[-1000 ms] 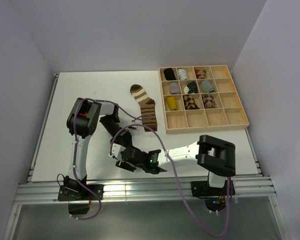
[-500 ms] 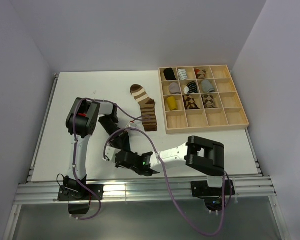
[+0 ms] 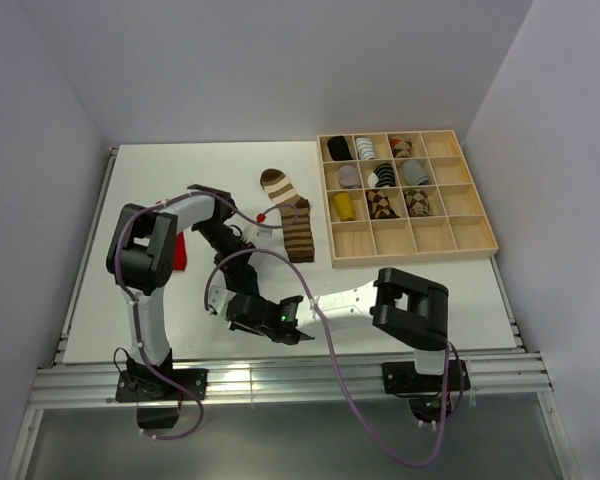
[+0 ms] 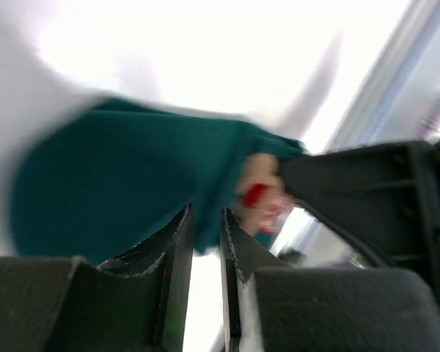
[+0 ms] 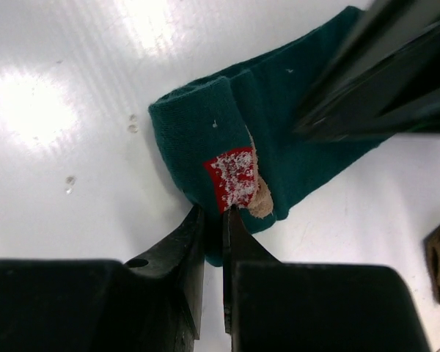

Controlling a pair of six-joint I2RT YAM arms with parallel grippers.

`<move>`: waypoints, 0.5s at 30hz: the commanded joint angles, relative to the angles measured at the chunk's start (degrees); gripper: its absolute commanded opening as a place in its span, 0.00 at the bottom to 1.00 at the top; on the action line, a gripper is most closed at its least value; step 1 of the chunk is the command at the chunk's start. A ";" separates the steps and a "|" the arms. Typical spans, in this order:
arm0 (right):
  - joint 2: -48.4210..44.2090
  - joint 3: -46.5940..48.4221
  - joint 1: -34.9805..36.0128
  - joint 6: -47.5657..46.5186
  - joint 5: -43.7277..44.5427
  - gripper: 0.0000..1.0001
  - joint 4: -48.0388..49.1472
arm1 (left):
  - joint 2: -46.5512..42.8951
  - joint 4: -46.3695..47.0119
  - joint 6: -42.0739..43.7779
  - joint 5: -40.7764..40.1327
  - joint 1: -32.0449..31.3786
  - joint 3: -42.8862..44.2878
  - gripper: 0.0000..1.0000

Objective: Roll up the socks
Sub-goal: Roll the sock at the center of the board.

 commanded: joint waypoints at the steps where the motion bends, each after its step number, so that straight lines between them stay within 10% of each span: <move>1: -1.44 1.62 -0.37 2.88 -6.84 0.03 -10.60 | -4.48 11.57 -6.44 -4.72 1.49 -1.19 0.23; 15: 4.53 16.56 -10.83 5.52 -35.13 0.02 -29.34 | -19.94 35.57 -22.19 -24.05 3.07 -7.87 0.18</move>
